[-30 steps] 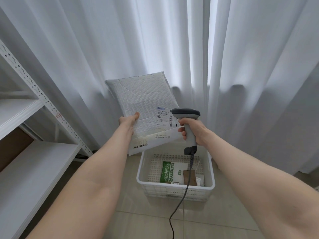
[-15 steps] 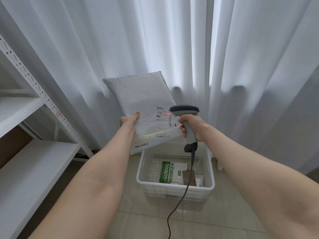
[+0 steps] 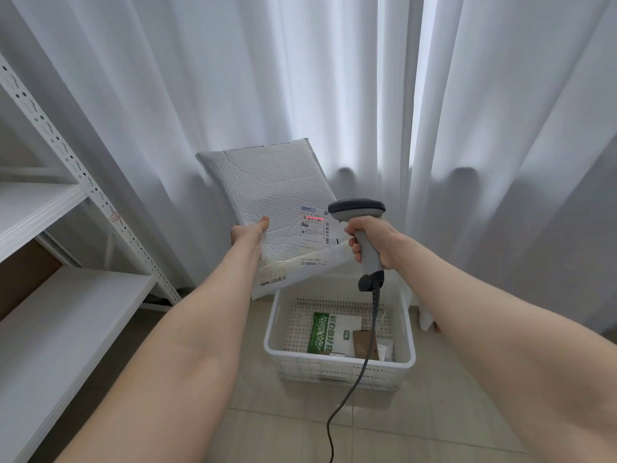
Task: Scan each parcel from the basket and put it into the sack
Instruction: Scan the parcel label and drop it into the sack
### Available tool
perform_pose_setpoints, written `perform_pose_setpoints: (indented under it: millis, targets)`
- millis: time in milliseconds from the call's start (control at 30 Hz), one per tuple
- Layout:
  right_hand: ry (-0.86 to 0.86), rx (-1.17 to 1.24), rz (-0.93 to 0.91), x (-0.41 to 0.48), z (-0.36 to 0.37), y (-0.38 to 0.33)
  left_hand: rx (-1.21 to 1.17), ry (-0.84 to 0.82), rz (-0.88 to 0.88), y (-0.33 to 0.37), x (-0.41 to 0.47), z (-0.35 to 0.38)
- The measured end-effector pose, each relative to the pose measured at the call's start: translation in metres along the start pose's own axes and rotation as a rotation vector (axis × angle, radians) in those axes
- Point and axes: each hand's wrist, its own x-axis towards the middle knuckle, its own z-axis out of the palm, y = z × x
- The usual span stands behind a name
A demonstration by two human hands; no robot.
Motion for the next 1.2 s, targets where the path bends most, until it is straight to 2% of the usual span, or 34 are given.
perform_pose_setpoints:
  millis: [700,1200]
  targets:
    - [0.024,0.054,0.006,0.0,0.037,0.029,-0.04,-0.006,-0.049,-0.019,0.012,-0.036]
    - [-0.134,0.013,0.002,-0.128,0.048,0.092,-0.08,0.094,0.017,-0.063,-0.109,-0.138]
